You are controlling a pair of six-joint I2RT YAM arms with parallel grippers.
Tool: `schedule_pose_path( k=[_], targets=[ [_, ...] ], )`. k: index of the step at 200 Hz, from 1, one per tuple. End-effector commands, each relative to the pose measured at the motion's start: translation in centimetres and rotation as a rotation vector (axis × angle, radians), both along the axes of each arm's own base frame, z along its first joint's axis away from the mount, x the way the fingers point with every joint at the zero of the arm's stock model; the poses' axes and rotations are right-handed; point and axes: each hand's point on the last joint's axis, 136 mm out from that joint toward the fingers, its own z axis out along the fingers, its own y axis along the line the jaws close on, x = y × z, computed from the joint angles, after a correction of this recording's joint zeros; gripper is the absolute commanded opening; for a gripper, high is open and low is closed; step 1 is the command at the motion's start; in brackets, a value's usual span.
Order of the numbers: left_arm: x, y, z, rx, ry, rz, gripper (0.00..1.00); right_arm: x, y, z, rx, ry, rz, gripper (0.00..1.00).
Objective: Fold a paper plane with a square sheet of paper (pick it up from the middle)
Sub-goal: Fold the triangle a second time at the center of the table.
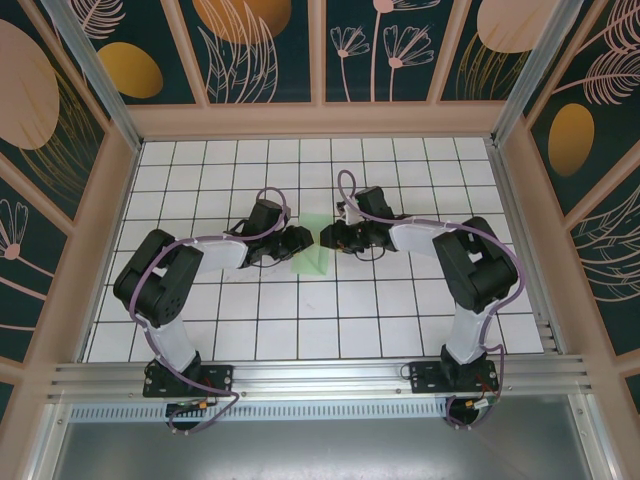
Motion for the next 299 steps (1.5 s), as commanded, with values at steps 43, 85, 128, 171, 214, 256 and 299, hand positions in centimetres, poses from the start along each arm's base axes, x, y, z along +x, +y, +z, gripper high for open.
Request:
schedule_pose_path(
  k=[43,85,128,171,214,256,299],
  targets=[
    [0.0,-0.3,-0.5,0.011,0.004,-0.004,0.35,0.8,1.3,-0.4,0.017,-0.012,0.039,0.21],
    [0.0,-0.6,0.0,-0.006,-0.004,-0.018,0.35,1.3,1.0,-1.1,-0.022,-0.012,0.018,0.07],
    [0.0,-1.4,2.1,-0.042,-0.075,-0.082,0.37,1.7,0.1,-2.3,-0.085,-0.019,-0.007,0.06],
    [-0.3,-2.4,2.0,-0.071,-0.069,-0.122,0.34,1.9,-0.6,-3.2,-0.127,-0.017,-0.027,0.05],
    [-0.4,-3.2,1.8,-0.08,-0.063,-0.147,0.33,2.5,-0.9,-3.4,-0.151,-0.035,-0.04,0.05],
    [-0.5,-3.6,1.5,-0.083,-0.051,-0.162,0.33,2.9,-1.0,-3.4,-0.169,-0.051,-0.043,0.05],
    [-0.5,-3.6,1.1,-0.075,-0.044,-0.163,0.33,3.2,-1.0,-3.6,-0.184,-0.055,-0.046,0.05]
  ],
)
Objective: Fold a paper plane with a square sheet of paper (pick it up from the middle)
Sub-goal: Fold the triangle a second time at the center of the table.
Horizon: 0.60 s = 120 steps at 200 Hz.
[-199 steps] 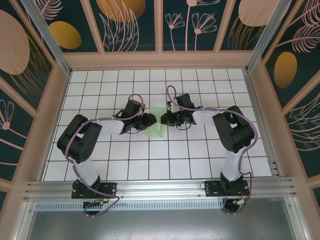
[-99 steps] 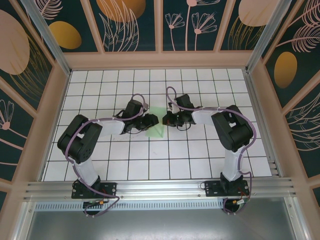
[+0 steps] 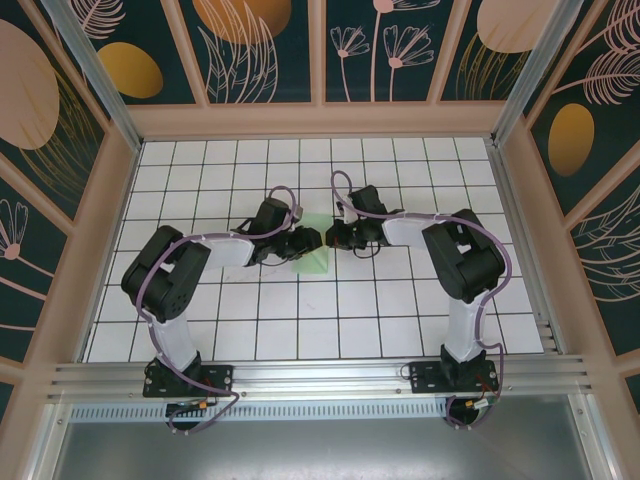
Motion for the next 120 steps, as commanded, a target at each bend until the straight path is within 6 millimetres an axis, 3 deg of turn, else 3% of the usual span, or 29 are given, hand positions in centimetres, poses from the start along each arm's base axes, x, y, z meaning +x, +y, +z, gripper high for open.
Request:
schedule_pose_path(
  k=[1,120],
  targets=[
    [0.4,-0.7,0.5,-0.013,-0.032,-0.03,0.33,0.6,-0.1,-0.5,-0.031,-0.015,0.004,0.05],
    [0.3,-0.7,-0.5,-0.001,-0.009,-0.034,0.3,0.6,-0.6,-1.0,-0.058,-0.004,-0.011,0.05]
  ],
)
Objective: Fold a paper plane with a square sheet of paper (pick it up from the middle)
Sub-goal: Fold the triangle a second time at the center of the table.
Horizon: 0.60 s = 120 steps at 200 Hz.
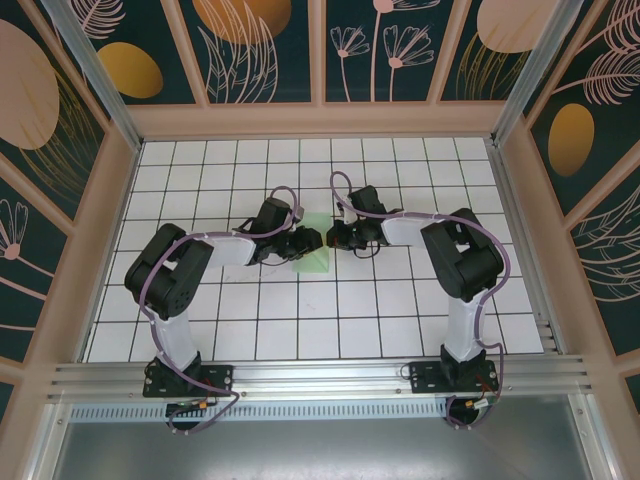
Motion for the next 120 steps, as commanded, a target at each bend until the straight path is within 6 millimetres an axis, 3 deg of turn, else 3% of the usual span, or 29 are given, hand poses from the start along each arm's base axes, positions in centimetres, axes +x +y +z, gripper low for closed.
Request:
schedule_pose_path(
  k=[1,120],
  targets=[
    [0.08,-0.54,-0.09,-0.003,-0.015,-0.028,0.31,0.55,-0.18,-0.33,-0.025,-0.005,-0.006,0.05],
    [-0.03,-0.5,-0.78,0.001,0.002,-0.025,0.3,0.95,-0.14,-0.7,-0.038,-0.005,-0.003,0.04]
  ],
)
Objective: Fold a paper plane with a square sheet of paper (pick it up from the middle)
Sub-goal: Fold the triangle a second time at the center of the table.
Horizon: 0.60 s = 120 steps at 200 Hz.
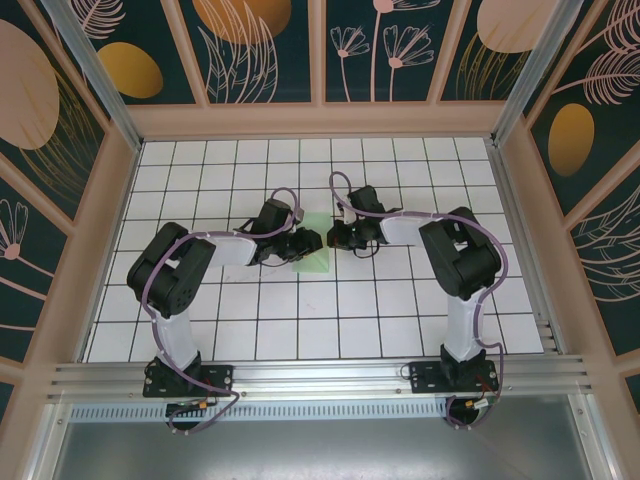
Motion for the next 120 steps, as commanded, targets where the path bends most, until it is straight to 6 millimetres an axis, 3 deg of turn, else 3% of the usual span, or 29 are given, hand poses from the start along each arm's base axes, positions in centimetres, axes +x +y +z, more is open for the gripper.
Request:
schedule_pose_path(
  k=[1,52,120],
  targets=[
    [0.1,-0.6,-0.1,-0.008,-0.012,-0.025,0.3,0.6,0.1,-0.1,-0.012,-0.011,0.009,0.04],
    [0.0,-0.5,-0.4,-0.001,-0.006,-0.022,0.3,0.6,0.2,-0.1,-0.006,-0.014,0.02,0.04],
    [-0.1,-0.1,-0.8,0.015,0.002,-0.012,0.29,0.6,0.6,1.5,0.031,-0.05,0.035,0.04]
  ],
)
